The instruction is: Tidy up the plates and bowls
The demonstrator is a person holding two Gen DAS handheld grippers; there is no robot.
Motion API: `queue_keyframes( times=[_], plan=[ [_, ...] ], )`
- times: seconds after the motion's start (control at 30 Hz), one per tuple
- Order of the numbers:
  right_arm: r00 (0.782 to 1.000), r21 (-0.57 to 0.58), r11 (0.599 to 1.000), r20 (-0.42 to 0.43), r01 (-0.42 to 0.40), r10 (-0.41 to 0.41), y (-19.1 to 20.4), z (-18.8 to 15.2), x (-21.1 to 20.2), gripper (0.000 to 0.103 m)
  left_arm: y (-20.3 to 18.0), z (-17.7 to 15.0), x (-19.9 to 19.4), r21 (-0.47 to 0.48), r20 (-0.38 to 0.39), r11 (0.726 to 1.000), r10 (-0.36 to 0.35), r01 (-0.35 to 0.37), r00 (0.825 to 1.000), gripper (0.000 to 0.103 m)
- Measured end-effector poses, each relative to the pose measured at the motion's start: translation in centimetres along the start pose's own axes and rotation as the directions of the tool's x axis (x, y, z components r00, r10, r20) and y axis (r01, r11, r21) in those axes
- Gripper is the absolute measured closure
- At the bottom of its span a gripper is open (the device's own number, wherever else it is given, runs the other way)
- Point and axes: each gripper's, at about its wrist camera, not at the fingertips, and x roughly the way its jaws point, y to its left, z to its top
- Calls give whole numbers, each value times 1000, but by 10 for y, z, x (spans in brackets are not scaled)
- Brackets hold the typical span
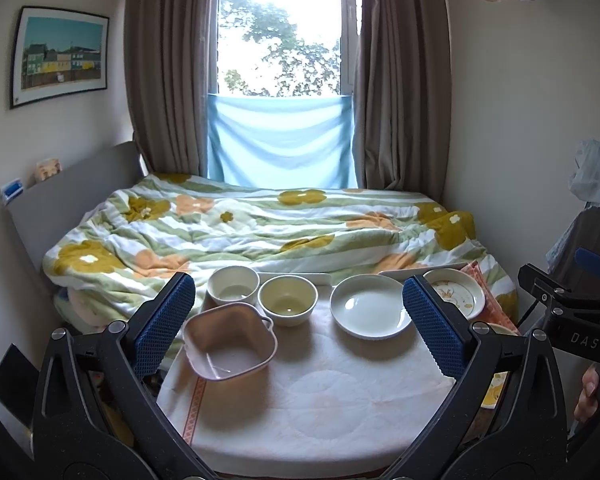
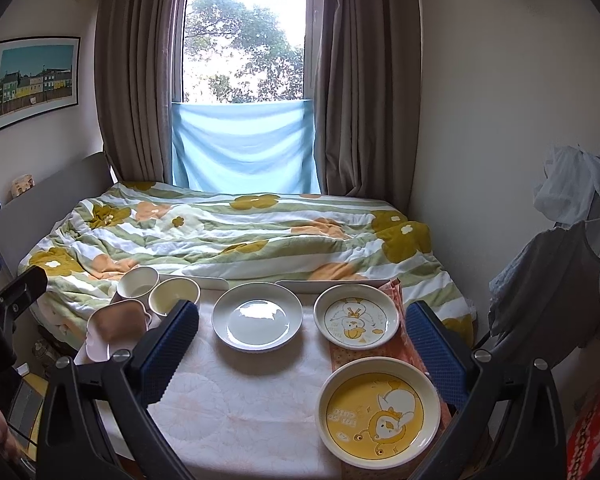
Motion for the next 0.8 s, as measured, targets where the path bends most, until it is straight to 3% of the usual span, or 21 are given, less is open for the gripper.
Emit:
queue_keyframes(
  times=[0.8],
  plan=[
    [1000, -2, 1000, 0, -2, 2, 3, -2, -1, 0, 2, 2, 1, -2, -5, 1000, 1, -1, 1000, 0]
  ],
)
